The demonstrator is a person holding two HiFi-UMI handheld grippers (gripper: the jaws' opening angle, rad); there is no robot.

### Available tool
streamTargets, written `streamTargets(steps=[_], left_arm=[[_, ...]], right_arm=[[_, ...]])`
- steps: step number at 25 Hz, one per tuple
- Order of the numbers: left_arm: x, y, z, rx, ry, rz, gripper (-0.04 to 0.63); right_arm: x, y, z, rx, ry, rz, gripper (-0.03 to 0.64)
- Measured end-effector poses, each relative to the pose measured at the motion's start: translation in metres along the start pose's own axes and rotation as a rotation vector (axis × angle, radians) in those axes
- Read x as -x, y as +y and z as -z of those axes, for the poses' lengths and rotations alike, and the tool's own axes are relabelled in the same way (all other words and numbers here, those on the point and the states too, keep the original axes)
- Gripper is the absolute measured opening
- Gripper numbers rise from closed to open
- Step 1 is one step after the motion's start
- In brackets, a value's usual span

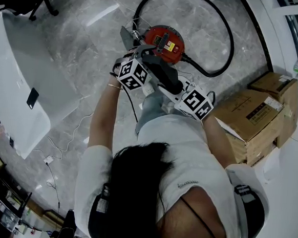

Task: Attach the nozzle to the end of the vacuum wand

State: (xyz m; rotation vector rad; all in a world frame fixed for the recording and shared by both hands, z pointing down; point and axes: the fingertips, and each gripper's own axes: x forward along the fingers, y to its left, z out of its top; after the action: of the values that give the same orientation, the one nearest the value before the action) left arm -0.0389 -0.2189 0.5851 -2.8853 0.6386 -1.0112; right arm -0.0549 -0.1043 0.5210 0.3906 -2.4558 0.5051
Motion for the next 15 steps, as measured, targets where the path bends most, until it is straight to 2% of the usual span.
streamTargets(steps=[5,9,15], left_arm=[[0.001,0.0,0.0,0.003,-0.005,-0.007,0.166],[0.001,-0.001,0.002,-0.014,-0.002,-0.014,0.166],[0.001,-0.003,0.009,0.002,0.02,-0.035,0.166]], right_arm=[[-0.002,-0.002,0.002,0.033,-0.005,0.022,0.061],[-0.003,-0.002,0.006,0.041,0.006,-0.004,0.061],[-0.006,-0.001,0.012,0.086,0.03,-0.019,0.061]])
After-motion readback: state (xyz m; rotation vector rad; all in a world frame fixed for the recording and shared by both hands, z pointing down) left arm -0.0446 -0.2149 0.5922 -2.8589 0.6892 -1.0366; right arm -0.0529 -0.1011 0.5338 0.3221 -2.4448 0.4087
